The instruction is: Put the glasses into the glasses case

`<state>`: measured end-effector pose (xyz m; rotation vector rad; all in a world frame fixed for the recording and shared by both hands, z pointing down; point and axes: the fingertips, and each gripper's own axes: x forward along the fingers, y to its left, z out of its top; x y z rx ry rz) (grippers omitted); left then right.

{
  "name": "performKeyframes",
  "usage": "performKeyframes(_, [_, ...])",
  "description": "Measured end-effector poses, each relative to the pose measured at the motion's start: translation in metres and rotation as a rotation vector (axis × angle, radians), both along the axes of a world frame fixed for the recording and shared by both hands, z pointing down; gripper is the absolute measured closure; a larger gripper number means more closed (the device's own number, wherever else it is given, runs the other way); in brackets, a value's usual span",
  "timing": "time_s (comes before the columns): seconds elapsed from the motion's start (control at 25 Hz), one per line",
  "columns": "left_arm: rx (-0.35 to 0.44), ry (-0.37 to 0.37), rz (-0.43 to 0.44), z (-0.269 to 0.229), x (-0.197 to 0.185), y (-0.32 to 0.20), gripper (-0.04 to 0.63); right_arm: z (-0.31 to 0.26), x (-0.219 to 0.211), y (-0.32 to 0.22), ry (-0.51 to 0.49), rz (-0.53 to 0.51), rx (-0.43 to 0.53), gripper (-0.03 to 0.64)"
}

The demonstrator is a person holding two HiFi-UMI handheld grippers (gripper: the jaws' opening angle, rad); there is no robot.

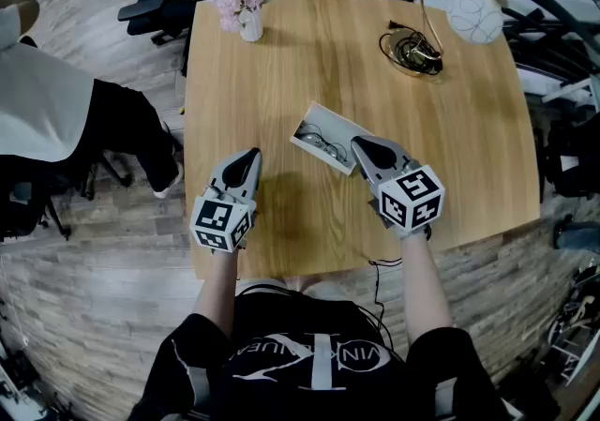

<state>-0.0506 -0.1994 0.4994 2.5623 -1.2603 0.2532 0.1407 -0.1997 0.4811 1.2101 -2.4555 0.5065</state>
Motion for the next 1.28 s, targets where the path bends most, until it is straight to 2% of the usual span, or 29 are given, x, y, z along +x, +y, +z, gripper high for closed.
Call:
performKeyframes(0.44, [0.026, -0.003, -0.017, -0.017, -0.008, 0.003, 0.58, -0.011, 0.01, 0.013, -0.055, 0.074, 0.045, 0.589])
performKeyframes(1.28, [0.072, -0.001, -0.034, -0.052, -0.02, 0.011, 0.58, -0.043, 0.03, 0.027, -0.076, 0.186, 0.145, 0.589])
